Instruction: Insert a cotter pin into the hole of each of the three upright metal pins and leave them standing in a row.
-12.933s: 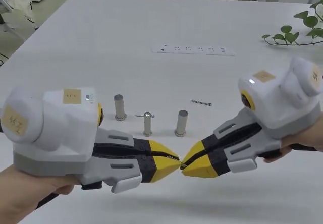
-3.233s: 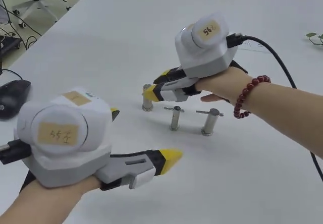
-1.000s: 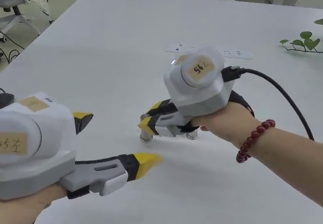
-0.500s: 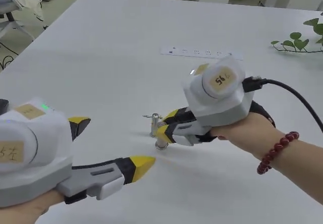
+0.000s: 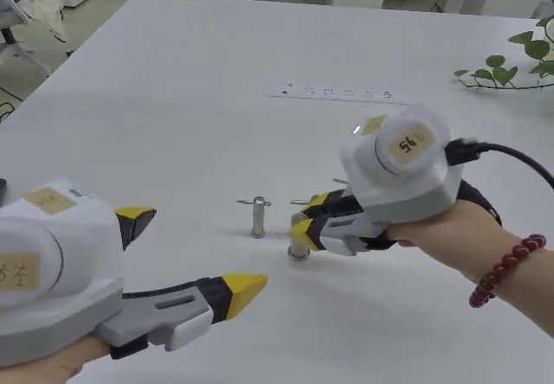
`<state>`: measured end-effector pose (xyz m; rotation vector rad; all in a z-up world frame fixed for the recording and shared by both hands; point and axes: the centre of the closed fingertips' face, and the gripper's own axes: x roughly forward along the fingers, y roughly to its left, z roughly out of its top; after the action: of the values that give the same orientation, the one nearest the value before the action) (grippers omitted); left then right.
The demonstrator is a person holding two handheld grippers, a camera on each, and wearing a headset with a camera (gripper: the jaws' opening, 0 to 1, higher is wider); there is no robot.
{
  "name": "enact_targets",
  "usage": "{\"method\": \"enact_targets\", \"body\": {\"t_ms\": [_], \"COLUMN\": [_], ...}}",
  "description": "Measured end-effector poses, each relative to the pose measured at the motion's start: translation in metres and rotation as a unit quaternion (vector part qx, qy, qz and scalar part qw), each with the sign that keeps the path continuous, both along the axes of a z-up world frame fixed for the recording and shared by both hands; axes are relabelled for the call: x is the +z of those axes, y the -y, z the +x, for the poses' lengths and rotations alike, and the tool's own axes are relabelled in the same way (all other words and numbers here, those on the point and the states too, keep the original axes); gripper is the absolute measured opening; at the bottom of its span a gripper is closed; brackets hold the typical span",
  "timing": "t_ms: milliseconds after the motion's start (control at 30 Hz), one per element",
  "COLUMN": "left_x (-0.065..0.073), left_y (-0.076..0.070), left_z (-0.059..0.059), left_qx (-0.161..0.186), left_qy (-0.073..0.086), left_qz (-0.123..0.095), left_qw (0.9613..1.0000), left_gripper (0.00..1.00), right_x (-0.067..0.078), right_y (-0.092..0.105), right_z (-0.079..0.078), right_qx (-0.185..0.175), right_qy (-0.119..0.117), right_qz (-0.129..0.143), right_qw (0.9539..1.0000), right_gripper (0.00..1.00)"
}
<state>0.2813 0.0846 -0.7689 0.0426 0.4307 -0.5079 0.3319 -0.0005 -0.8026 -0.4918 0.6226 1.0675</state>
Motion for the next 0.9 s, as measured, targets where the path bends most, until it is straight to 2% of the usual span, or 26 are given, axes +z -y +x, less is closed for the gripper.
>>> {"method": "enact_targets", "body": {"t_ms": [467,700,800,900], "left_x": [0.001,-0.001,-0.001,-0.002], "left_y": [0.006,0.008,0.009,0.009], "left_z": [0.001,0.001,0.001,0.001], "left_qx": [-0.009,-0.012,-0.014,-0.016], "left_qy": [0.004,0.002,0.001,0.002], "left_qz": [0.003,0.002,-0.005,-0.001], "left_qw": [0.9999,0.9999,0.9999,0.9999], "left_gripper": [0.84,0.84,0.83,0.83], "right_x": [-0.008,-0.012,-0.014,-0.015], "right_y": [0.019,0.023,0.024,0.026], "right_z": [-0.003,-0.005,-0.005,-0.005], "right_qx": [-0.023,-0.032,-0.030,-0.032], "right_qy": [-0.011,-0.016,-0.015,-0.016], "right_qz": [0.000,0.002,0.002,0.003], "right_qw": [0.9997,0.9994,0.9994,0.9994], "right_gripper": [0.13,0.13,0.13,0.13]}}
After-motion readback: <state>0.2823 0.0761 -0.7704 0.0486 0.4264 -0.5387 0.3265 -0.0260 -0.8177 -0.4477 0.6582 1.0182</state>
